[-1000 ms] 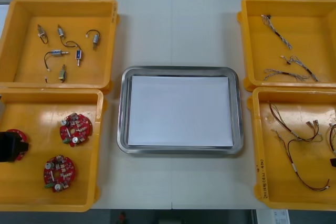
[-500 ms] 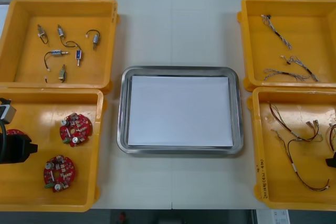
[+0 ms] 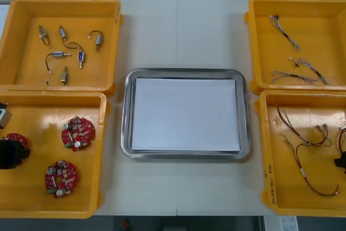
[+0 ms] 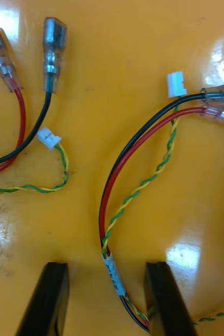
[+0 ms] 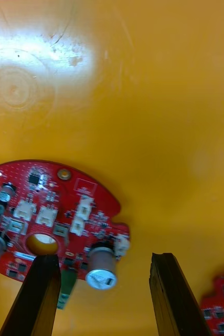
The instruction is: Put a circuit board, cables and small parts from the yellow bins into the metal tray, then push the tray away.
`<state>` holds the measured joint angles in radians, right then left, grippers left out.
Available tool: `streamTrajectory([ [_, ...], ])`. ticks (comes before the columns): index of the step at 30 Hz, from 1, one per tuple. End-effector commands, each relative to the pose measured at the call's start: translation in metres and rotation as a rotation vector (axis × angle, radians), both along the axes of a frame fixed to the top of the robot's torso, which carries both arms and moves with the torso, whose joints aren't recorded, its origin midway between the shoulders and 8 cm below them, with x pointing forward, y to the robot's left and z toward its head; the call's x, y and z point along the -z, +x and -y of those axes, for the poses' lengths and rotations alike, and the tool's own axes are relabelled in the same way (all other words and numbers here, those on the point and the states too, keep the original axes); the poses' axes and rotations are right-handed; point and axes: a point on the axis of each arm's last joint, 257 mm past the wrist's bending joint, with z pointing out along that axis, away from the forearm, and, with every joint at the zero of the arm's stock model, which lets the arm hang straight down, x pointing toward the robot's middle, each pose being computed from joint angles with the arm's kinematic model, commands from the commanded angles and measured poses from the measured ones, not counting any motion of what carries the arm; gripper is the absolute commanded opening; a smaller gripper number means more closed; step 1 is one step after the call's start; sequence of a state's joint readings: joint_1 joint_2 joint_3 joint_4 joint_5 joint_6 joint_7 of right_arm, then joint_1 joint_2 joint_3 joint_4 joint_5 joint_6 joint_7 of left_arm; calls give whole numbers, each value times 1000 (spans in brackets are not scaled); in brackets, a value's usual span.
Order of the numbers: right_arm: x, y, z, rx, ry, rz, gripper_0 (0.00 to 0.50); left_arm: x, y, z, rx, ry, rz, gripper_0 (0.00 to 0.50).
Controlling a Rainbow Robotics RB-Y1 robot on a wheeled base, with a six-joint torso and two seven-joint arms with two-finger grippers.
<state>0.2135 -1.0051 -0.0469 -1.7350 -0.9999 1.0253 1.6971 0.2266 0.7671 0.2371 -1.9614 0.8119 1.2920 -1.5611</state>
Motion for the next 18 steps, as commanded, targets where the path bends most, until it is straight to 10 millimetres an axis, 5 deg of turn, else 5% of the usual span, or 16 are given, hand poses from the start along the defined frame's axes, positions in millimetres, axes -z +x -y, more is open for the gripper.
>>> streamTrajectory([
  [1, 5, -6, 1, -53, -25, -33, 305, 6, -7, -17, 105, 87, -27, 500],
  [6, 7, -12, 3, -51, -28, -49, 279, 9, -7, -9, 119, 71, -33, 500],
  [8, 7, -11, 3, -53, -29, -48, 188, 8, -7, -7, 119, 65, -31, 500],
  [9, 7, -12, 3, -51, -27, -50, 21, 9, -6, -6, 122, 63, -32, 500],
  [10, 7, -11, 2, -53, -27, -48, 0, 10, -7, -5, 124, 62, -34, 500],
  [16, 4, -10, 4, -51, -26, -45, 0, 11, -7, -2, 131, 59, -36, 500],
  [18, -2, -8, 5, -51, -26, -46, 0, 11, -7, -2, 132, 58, -38, 391],
])
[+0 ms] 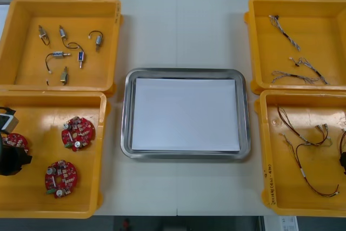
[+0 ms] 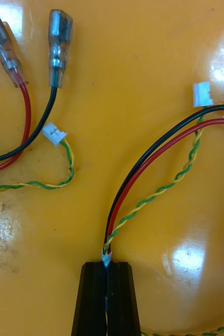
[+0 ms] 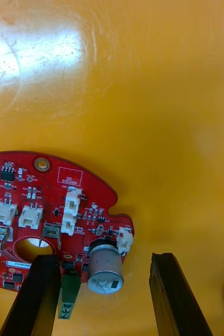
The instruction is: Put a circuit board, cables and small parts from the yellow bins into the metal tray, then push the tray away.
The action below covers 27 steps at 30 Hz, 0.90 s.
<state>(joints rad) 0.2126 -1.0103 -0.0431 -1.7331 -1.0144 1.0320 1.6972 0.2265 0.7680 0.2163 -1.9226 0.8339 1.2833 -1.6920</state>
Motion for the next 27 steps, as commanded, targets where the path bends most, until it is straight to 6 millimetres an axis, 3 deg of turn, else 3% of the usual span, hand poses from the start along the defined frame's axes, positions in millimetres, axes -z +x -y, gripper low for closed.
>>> streamTrajectory([
  [1, -8, -6, 10, -49, -40, -38, 0, -3, -1, -5, 25, 28, -5, 250],
  [2, -11, -5, 11, -50, -43, -39, 0, -4, -1, -5, 26, 30, -6, 174],
  [3, -17, -5, 13, -50, -48, -41, 0, -3, -1, -5, 27, 29, -5, 5],
  [15, -107, -2, 22, -67, -88, -48, 0, -8, 2, -6, 28, 33, -6, 0],
  [20, -145, -6, 17, -92, -116, -42, 0, -31, -1, -12, 13, 44, -24, 0],
  [27, -179, -18, 2, -141, -154, -62, 0, -70, -4, -8, 23, 71, -34, 0],
])
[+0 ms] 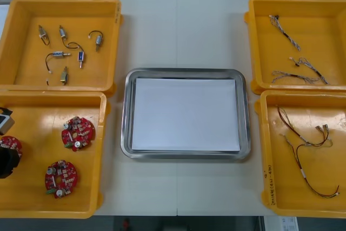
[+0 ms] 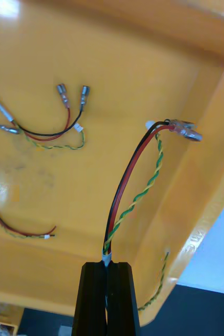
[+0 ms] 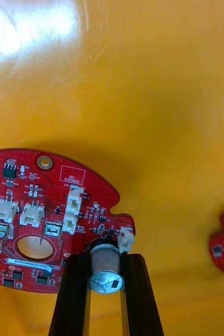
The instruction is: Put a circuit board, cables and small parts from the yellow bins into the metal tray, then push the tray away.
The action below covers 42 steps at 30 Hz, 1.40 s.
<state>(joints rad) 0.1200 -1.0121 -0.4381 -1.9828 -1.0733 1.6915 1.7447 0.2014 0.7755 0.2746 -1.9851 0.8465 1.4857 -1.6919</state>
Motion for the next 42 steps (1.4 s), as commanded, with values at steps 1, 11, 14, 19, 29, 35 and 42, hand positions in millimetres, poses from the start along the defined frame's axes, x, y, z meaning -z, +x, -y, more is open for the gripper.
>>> streamTrajectory([
  [1, -48, 6, -7, -76, -65, 48, 0, -60, 17, -4, 12, 52, 64, 0],
  [11, -90, 5, -53, -245, -136, 95, 0, -113, 23, 30, 82, 94, 50, 0],
  [14, -97, 6, -72, -305, -114, 116, 0, -126, 26, 51, 102, 93, 50, 0],
  [19, -105, 6, -96, -391, -93, 135, 0, -144, 45, 97, 173, 82, 105, 0],
  [29, -113, 1, -124, -544, -194, 123, 0, -148, 56, 197, 352, 54, 104, 0],
  [35, -110, 1, -140, -610, -239, 126, 0, -149, 56, 254, 435, 29, 111, 0],
  [42, -110, 0, -149, -646, -262, 135, 0, -140, 53, 306, 510, 47, 113, 0],
])
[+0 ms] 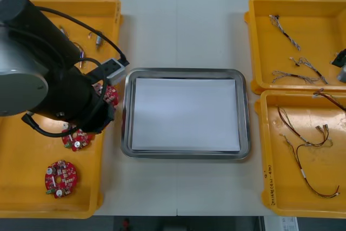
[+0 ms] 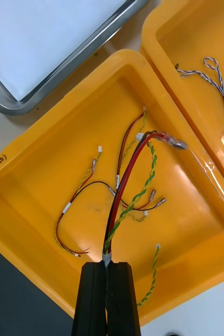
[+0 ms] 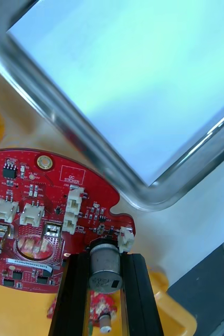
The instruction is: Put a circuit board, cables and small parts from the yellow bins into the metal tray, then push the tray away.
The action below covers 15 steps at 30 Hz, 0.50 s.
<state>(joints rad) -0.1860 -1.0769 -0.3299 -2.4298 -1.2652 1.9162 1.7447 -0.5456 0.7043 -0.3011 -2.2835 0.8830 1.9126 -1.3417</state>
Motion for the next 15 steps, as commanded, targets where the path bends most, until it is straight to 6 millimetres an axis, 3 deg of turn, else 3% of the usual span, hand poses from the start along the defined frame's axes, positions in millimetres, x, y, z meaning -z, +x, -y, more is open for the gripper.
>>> streamTrajectory([
  [1, -12, 0, 0, -57, -71, 36, 0, -6, 2, 45, -33, -36, 22, 1],
  [15, -10, -4, -6, -79, -67, 24, 0, 45, 14, 97, 10, 33, -8, 1],
])
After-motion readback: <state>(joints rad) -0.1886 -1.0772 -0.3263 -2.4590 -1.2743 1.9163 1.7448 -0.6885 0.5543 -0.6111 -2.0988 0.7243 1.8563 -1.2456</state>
